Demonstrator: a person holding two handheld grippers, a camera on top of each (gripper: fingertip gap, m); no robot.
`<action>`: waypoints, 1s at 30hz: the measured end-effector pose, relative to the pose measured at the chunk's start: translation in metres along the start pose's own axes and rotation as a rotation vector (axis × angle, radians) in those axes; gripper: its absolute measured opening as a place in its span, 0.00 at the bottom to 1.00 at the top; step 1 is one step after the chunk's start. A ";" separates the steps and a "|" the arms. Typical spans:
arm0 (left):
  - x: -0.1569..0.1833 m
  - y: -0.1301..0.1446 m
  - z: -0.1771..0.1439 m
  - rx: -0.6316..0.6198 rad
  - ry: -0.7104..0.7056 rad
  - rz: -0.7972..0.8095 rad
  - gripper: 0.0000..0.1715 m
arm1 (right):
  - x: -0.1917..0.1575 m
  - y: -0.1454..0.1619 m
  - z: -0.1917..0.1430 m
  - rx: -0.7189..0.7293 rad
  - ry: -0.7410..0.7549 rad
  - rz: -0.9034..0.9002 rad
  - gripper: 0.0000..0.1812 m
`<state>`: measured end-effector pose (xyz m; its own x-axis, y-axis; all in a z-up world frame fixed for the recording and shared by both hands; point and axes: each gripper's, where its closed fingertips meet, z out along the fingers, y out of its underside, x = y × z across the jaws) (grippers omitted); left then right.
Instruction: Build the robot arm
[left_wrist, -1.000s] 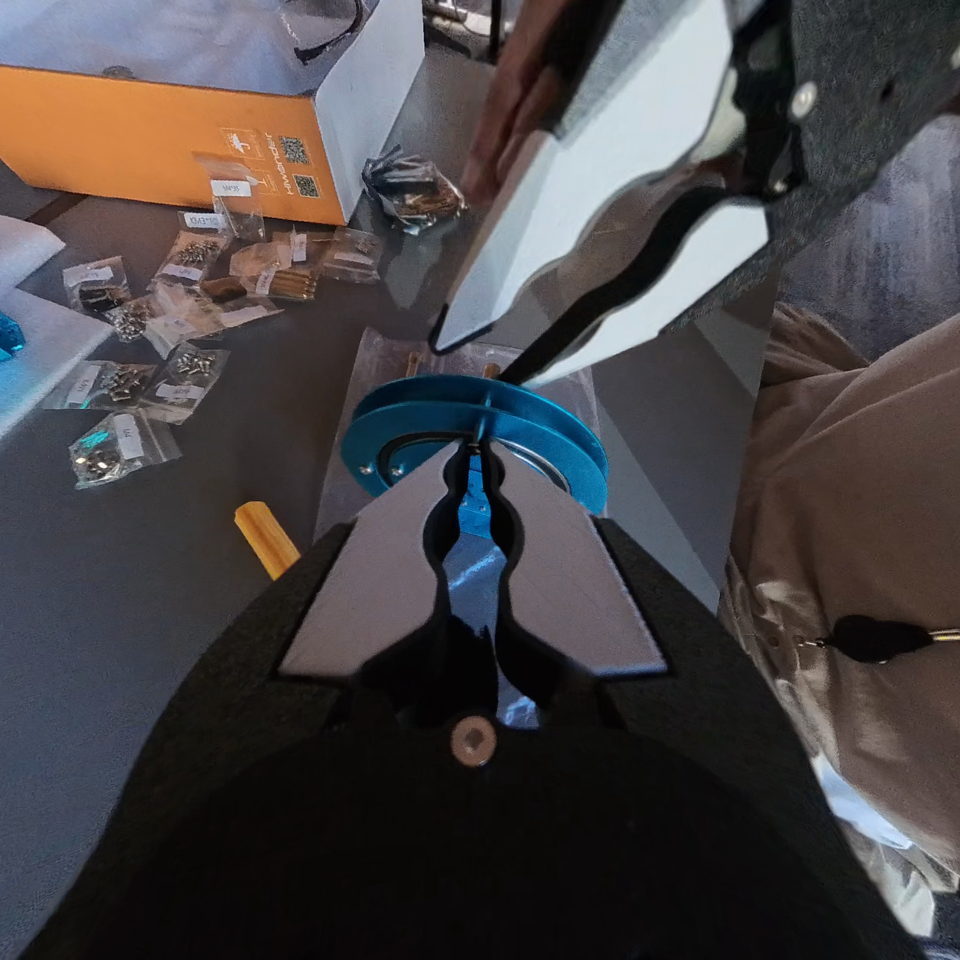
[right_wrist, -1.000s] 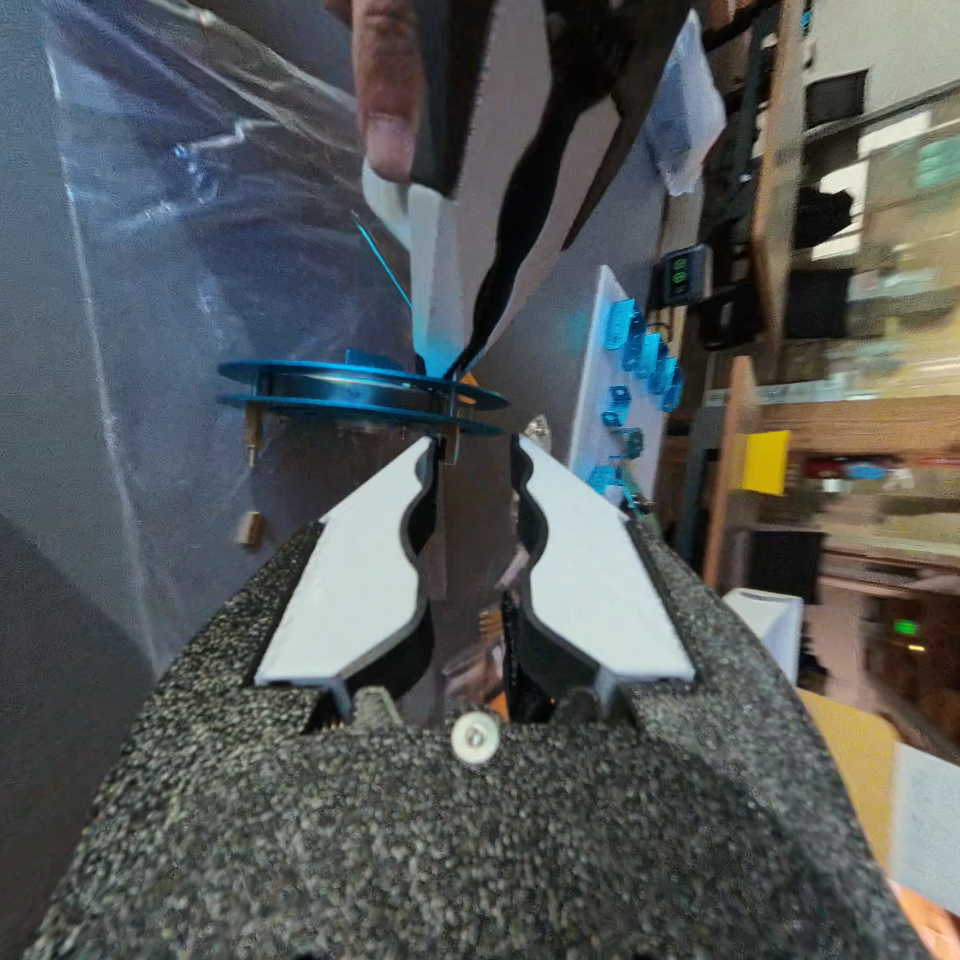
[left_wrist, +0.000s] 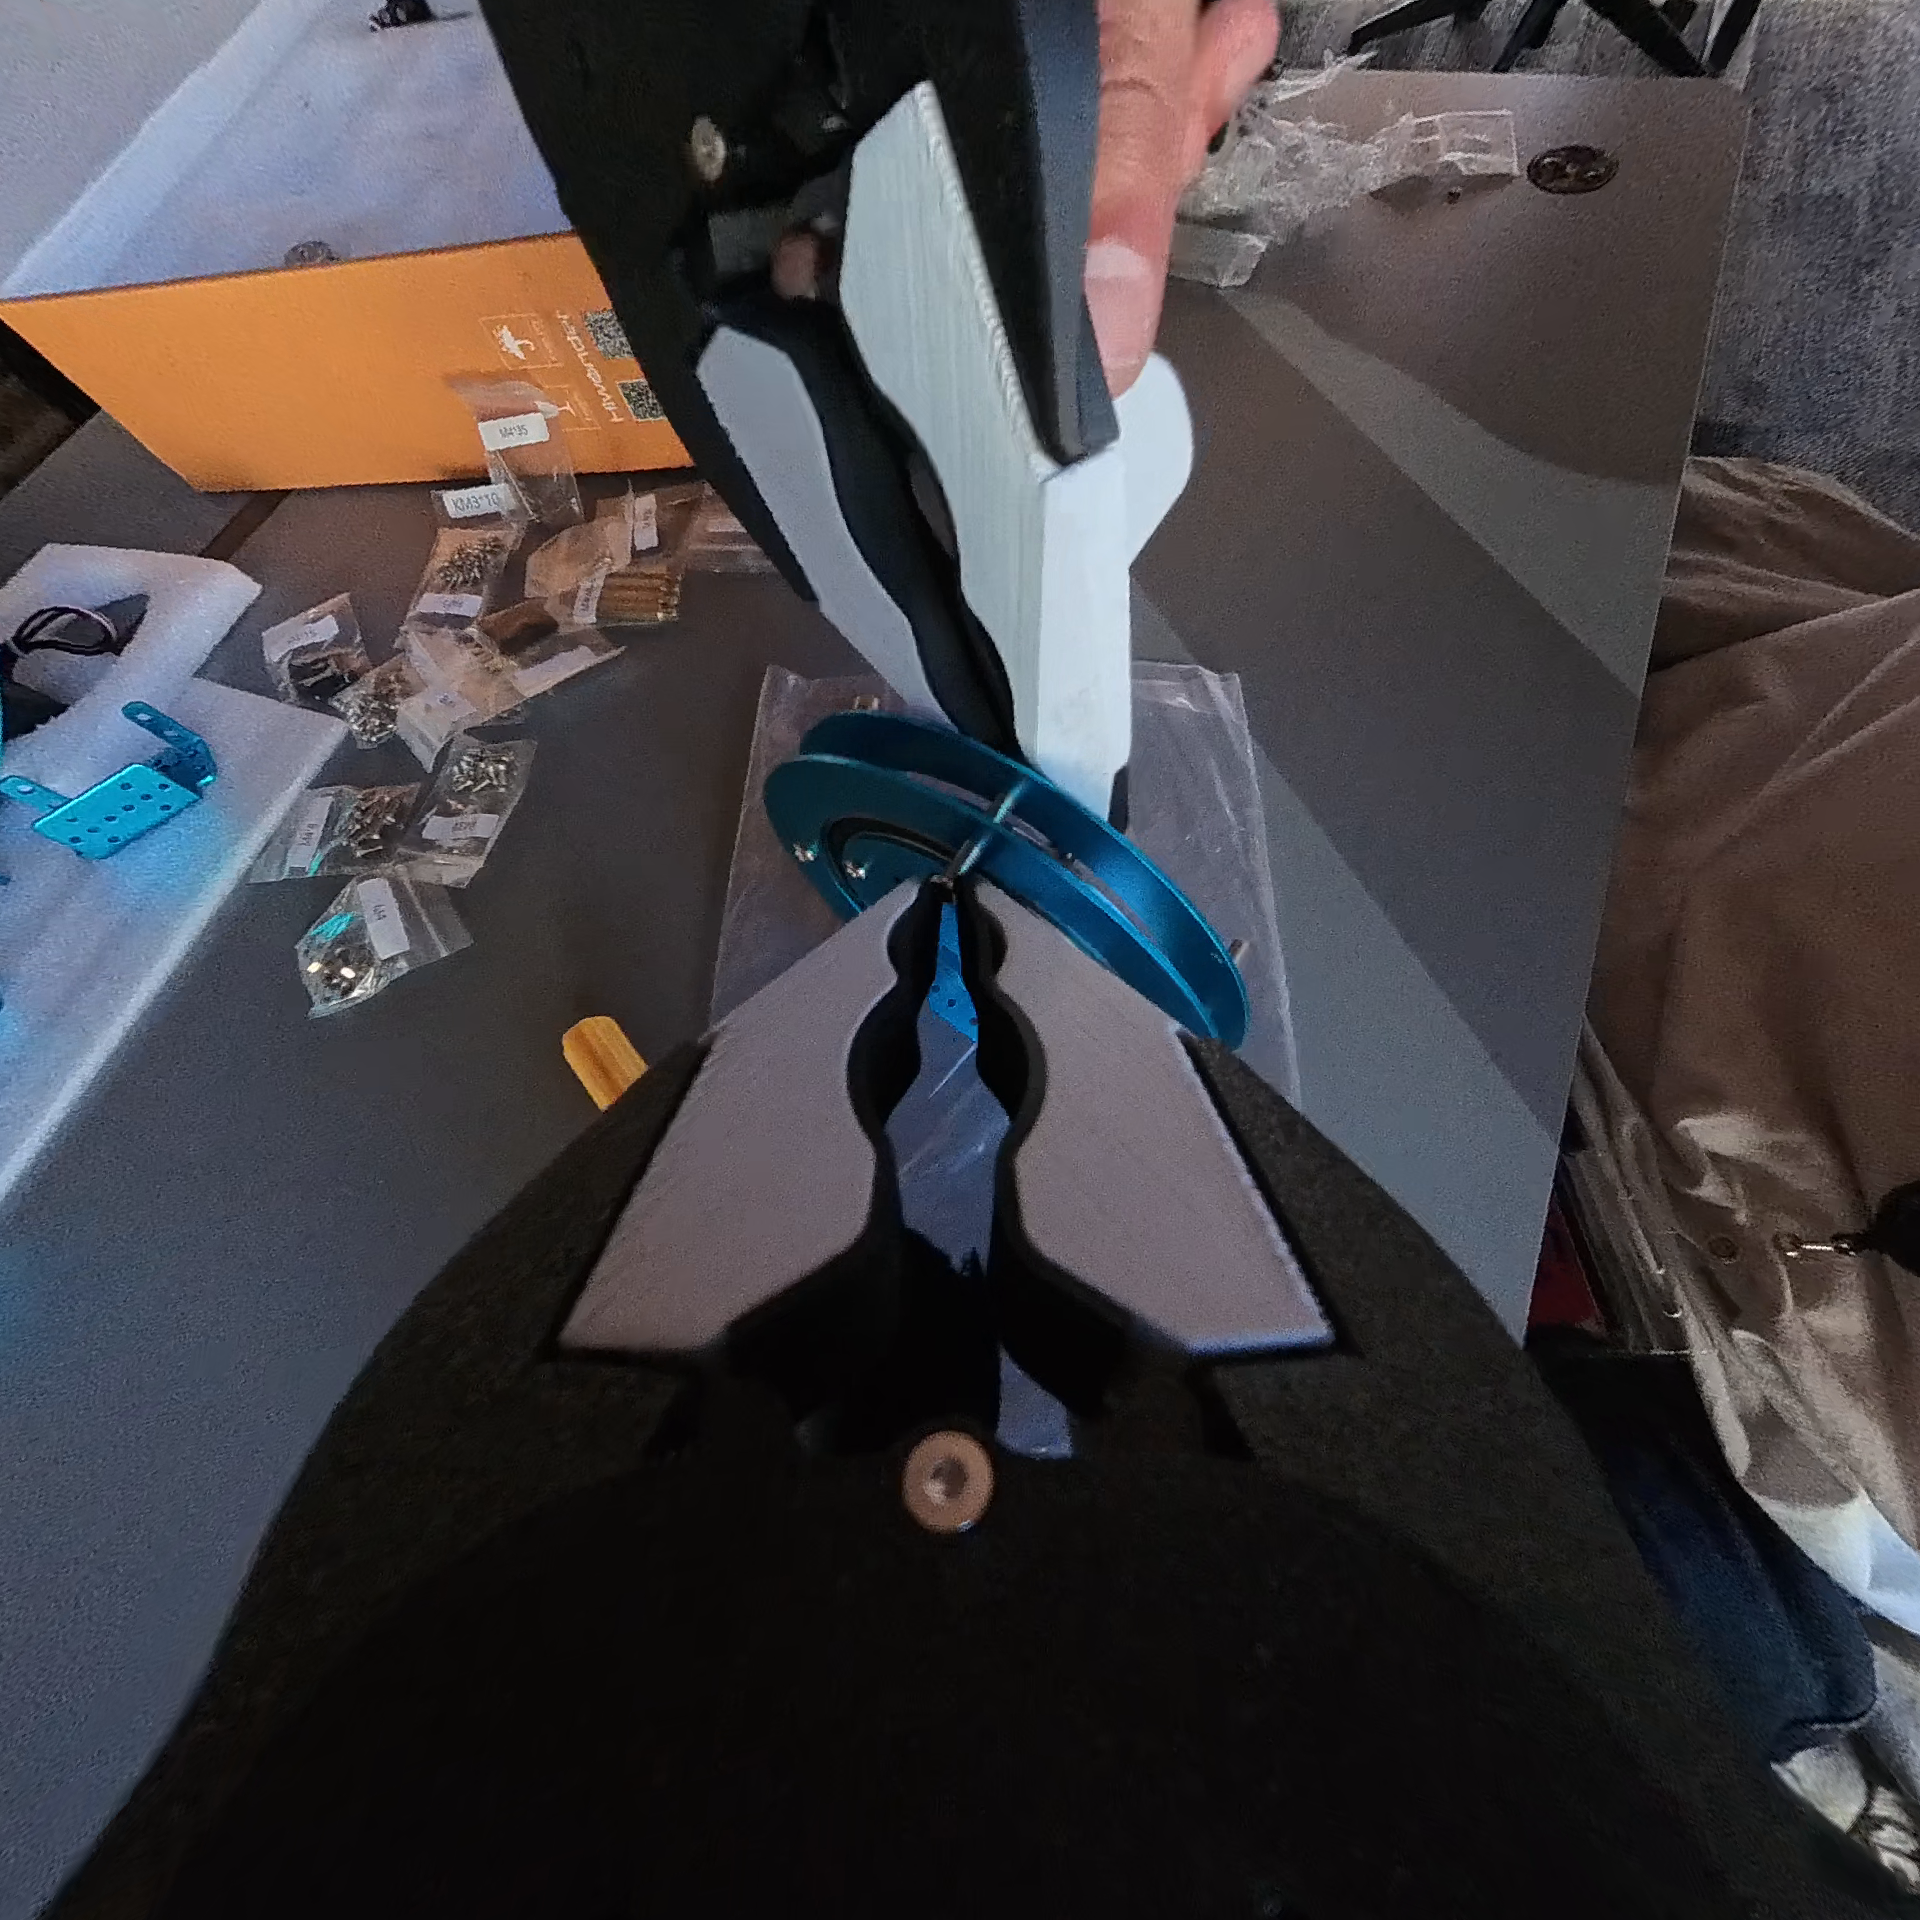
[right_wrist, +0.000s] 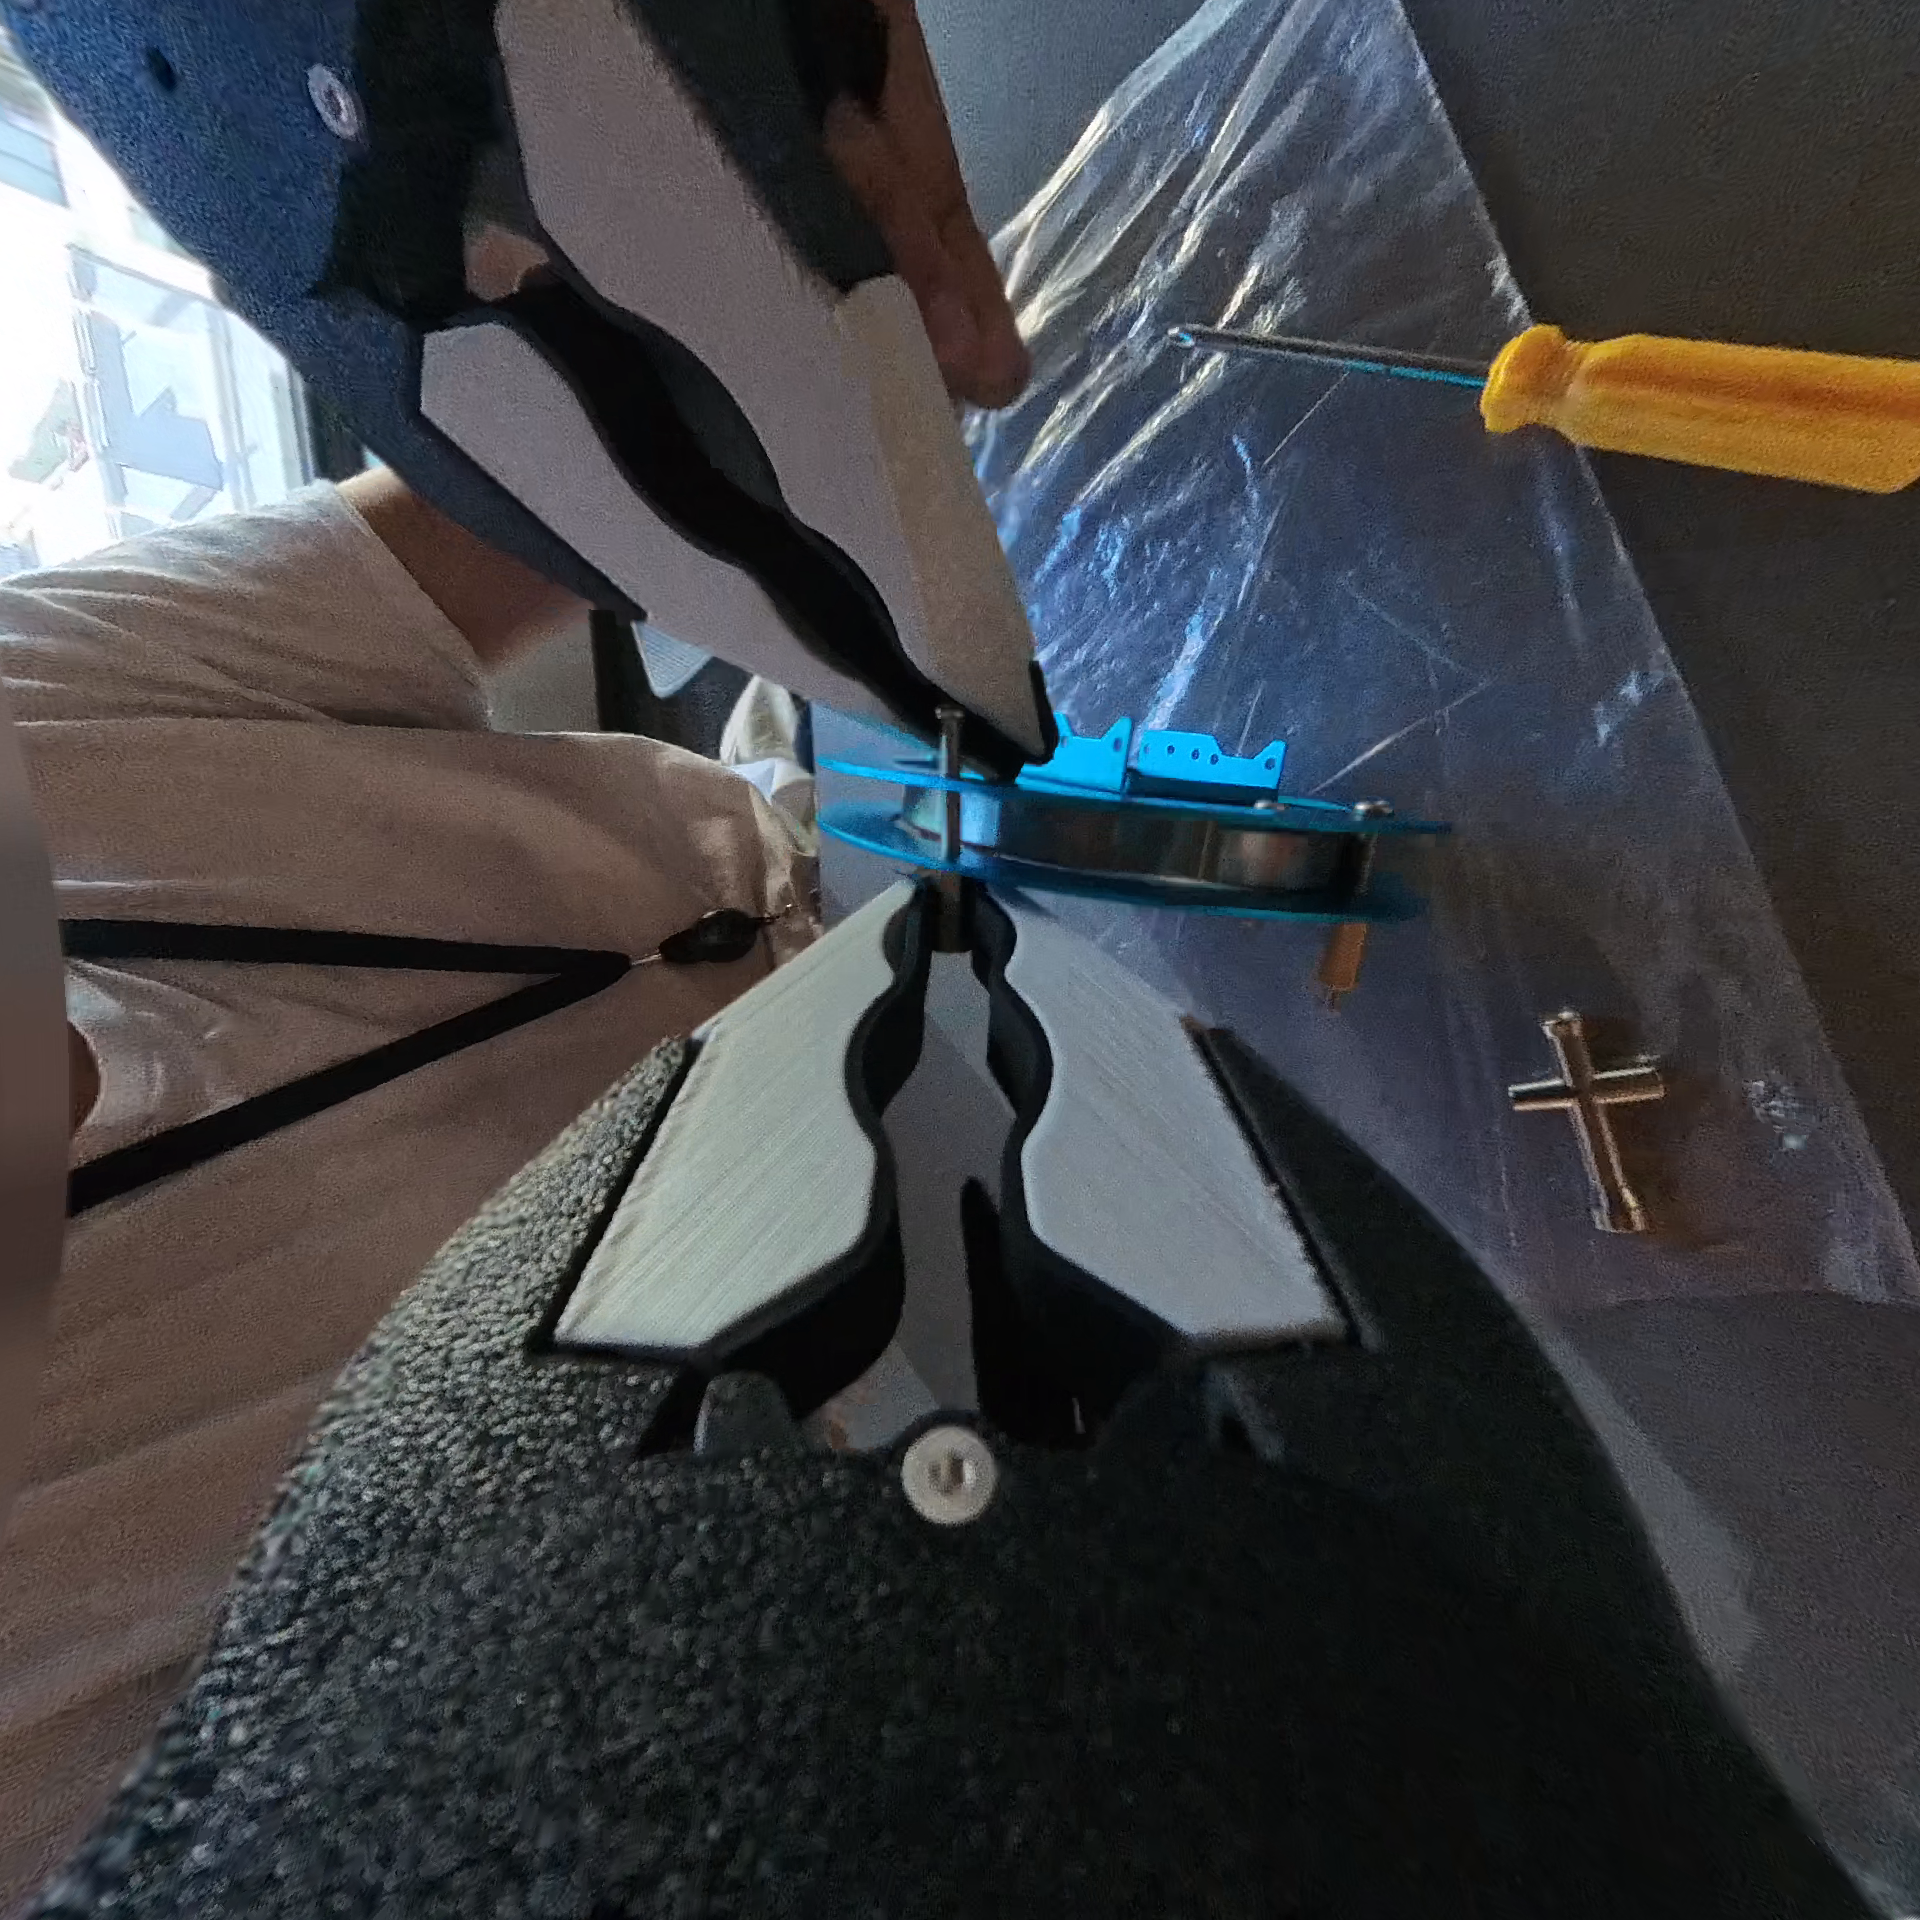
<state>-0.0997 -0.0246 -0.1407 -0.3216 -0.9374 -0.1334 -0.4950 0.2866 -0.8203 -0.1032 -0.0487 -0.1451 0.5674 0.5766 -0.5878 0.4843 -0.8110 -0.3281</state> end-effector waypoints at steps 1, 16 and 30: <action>-0.001 0.001 0.000 -0.006 -0.007 -0.002 0.01 | 0.001 0.000 -0.001 0.014 0.027 -0.019 0.08; 0.001 0.000 0.002 0.005 0.031 -0.081 0.01 | 0.017 -0.017 -0.022 0.075 1.310 -1.007 0.03; 0.002 -0.003 0.007 -0.058 -0.097 0.089 0.00 | -0.013 0.000 0.001 0.204 -0.312 0.188 0.02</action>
<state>-0.0929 -0.0285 -0.1430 -0.2881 -0.9216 -0.2601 -0.5147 0.3781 -0.7695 -0.1116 -0.0559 -0.1381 0.3888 0.3849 -0.8371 0.2323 -0.9202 -0.3152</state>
